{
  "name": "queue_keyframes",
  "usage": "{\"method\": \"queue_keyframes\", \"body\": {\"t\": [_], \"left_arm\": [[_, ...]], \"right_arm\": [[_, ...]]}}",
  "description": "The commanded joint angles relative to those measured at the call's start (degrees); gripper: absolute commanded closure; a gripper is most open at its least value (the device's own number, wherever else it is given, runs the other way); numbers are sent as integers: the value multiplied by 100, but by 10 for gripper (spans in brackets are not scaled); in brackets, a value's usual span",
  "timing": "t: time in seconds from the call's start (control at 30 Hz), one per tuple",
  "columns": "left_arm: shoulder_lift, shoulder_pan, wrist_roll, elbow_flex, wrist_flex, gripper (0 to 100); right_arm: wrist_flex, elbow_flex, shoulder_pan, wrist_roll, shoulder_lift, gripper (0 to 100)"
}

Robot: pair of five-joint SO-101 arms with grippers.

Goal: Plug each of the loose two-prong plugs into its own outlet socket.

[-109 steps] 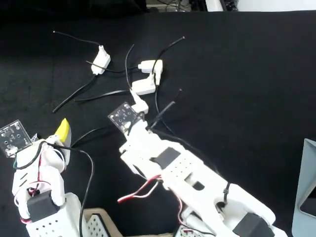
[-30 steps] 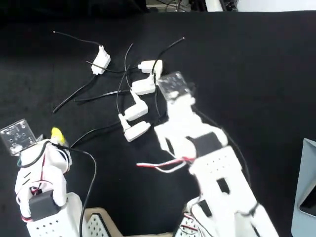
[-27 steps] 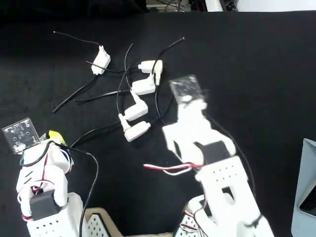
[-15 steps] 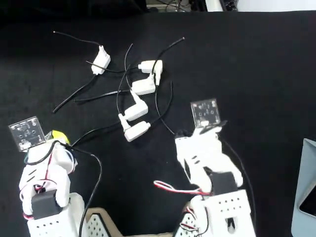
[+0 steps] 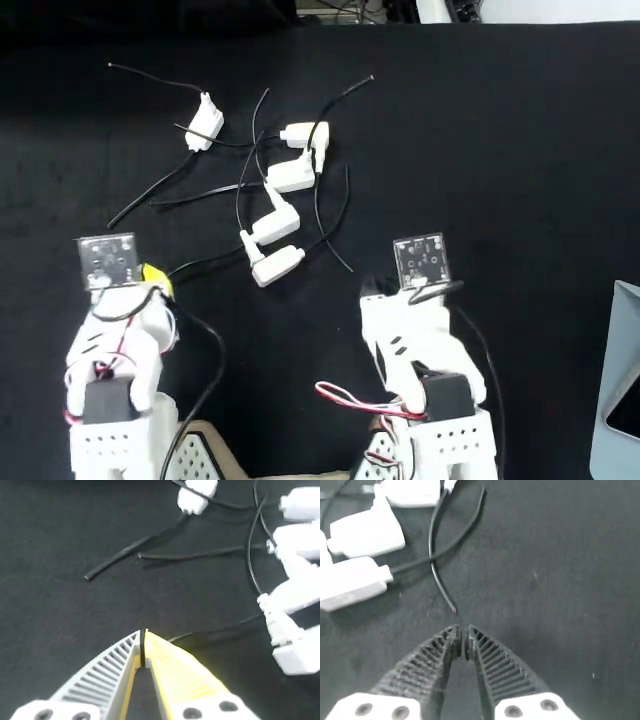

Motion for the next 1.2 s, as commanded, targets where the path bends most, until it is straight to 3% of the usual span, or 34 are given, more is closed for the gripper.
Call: {"method": "queue_keyframes", "body": {"t": [0.0,0.27,0.53,0.83,1.17], "left_arm": [[-44,145,-105,277,-633,971],[0,629,-114,505,-607,970],[0,699,-88,505,-44,970],[-9,681,-114,505,1749,970],[-26,708,-79,505,1811,970]], "right_arm": [[176,-22,26,-53,-470,985],[633,-22,26,-53,-418,983],[1248,-22,26,-35,-426,983],[1538,-22,26,-9,-426,985],[1538,-22,26,-9,-426,985]]}}
